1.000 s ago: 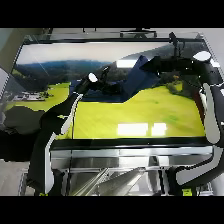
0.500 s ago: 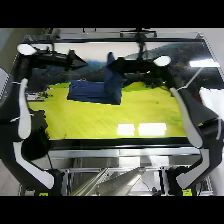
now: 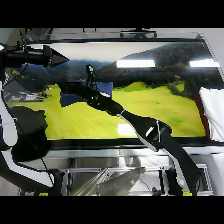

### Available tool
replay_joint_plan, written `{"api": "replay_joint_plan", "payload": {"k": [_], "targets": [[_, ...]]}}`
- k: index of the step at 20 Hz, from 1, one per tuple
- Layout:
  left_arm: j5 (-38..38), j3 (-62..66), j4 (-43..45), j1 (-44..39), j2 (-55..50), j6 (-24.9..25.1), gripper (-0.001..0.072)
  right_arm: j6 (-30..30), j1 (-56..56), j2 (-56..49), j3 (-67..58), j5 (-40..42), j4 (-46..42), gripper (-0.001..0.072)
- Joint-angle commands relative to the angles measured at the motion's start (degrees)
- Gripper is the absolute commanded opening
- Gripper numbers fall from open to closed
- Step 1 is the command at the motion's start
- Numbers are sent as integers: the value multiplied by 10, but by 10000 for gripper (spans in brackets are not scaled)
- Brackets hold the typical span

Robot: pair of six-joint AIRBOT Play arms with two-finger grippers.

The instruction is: Fold the shirts.

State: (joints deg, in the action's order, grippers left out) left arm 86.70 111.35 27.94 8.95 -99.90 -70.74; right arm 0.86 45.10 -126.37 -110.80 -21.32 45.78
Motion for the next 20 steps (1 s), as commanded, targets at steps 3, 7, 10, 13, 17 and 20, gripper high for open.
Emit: {"api": "replay_joint_plan", "payload": {"k": [3,7,10,13,17,20], "targets": [[6,-52,-1,2,2,9,1,277,-72,23,-19,-76,-347,505],[9,-58,-3,2,2,13,0,652,-201,77,-19,-279,-752,506],[9,-58,-10,2,2,15,1,823,-291,98,-19,-455,-947,574],[6,-59,-10,1,2,26,1,867,-320,84,-12,-499,-1001,698],[3,-59,-10,0,2,26,1,866,-300,37,-12,-458,-919,706],[7,-59,-10,0,2,28,1,855,-280,-1,-13,-423,-845,705]]}}
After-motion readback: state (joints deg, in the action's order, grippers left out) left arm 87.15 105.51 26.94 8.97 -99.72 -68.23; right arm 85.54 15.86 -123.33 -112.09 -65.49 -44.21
